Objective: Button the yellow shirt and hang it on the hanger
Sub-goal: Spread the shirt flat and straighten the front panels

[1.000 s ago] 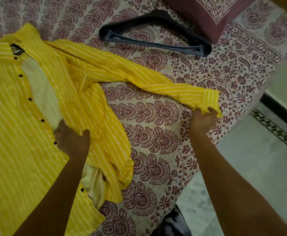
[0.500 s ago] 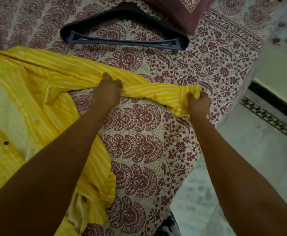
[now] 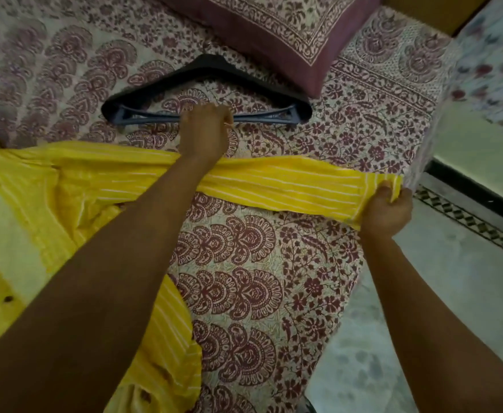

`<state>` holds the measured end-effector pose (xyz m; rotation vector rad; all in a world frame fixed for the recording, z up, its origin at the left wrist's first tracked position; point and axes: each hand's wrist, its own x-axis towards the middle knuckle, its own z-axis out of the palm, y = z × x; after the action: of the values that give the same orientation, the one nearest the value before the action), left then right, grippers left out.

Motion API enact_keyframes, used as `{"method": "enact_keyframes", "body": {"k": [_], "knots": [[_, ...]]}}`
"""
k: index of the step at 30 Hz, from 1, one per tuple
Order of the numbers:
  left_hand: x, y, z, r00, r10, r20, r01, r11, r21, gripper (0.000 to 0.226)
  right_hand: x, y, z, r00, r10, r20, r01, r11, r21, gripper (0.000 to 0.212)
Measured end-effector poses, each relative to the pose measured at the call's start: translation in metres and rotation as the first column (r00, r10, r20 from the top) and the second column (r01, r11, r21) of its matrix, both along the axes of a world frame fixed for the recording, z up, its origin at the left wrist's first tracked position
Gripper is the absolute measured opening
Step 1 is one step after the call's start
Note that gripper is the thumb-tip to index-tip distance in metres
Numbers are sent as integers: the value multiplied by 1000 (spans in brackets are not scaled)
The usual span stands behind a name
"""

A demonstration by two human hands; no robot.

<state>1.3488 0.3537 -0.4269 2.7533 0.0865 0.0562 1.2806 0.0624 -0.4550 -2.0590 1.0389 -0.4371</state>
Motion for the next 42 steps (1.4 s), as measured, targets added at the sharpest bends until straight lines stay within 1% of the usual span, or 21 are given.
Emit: {"method": "enact_keyframes", "body": {"k": [3,6,8,10,12,14,16,18,20,24,29,31,32,34,35,36,37,38,39,41,42], "knots": [[-45,6,-21,997,60,50,-52,987,-151,22,12,-10,-2,998,51,-34,-51,999,6,40],[-104,22,-46,997,-56,-46,52,995,-84,25,11,-7,-6,984,60,-171,-63,998,-16,38],[-132,39,-59,996,-33,-85,30,999,-31,30,3,10,-8,955,85,-284,-133,979,-155,50],[-145,56,-66,994,70,-83,-71,997,-19,36,-9,30,-13,933,187,-307,-288,899,-329,54],[-150,73,-64,986,149,-73,-149,989,-3,41,-20,59,-17,895,379,-237,-447,767,-460,45],[-151,94,-53,970,235,-57,-235,972,13,44,-23,98,-20,775,609,-167,-598,623,-505,30],[-149,114,-42,943,330,-48,-329,944,31,39,-19,141,-18,582,800,-143,-752,463,-470,23],[-152,138,-35,910,415,-23,-412,908,69,33,-15,188,-12,379,915,-139,-866,297,-403,24],[-156,160,-31,876,483,-3,-481,873,76,30,-9,229,-4,242,957,-161,-910,166,-380,27],[-161,217,-22,789,615,-3,-613,787,71,30,9,314,-1,49,976,-213,-950,-21,-313,40],[-148,286,-20,740,670,66,-673,735,79,47,32,385,-10,-65,909,-411,-958,-173,-229,62],[-134,314,-19,742,669,26,-670,742,11,55,42,404,-14,-101,891,-442,-953,-215,-215,59],[-126,328,-19,725,687,-43,-689,725,-28,60,47,410,-15,-103,911,-398,-950,-208,-231,51],[-107,363,-22,650,724,-231,-757,644,-111,77,60,423,-16,-77,969,-235,-950,-143,-277,30],[-101,373,-22,635,697,-333,-757,648,-89,82,67,425,-14,-59,987,-148,-960,-97,-261,24],[-94,384,-22,638,643,-424,-722,691,-39,77,75,433,-12,-46,996,-71,-977,-59,-204,19],[-89,391,-21,642,592,-488,-680,734,-4,61,83,439,-10,-40,999,-20,-992,-42,-122,15],[-82,399,-23,657,570,-493,-655,756,0,45,92,444,-8,-42,999,-15,-998,-42,-35,12],[-73,407,-23,670,580,-463,-675,735,-57,38,101,450,-6,-59,998,-39,-998,-58,33,12],[-60,423,-23,654,653,-381,-753,611,-246,41,118,459,-2,-107,986,-128,-992,-98,78,15],[-55,434,-25,648,687,-330,-761,568,-313,42,126,463,0,-97,982,-159,-995,-90,47,17]]}}
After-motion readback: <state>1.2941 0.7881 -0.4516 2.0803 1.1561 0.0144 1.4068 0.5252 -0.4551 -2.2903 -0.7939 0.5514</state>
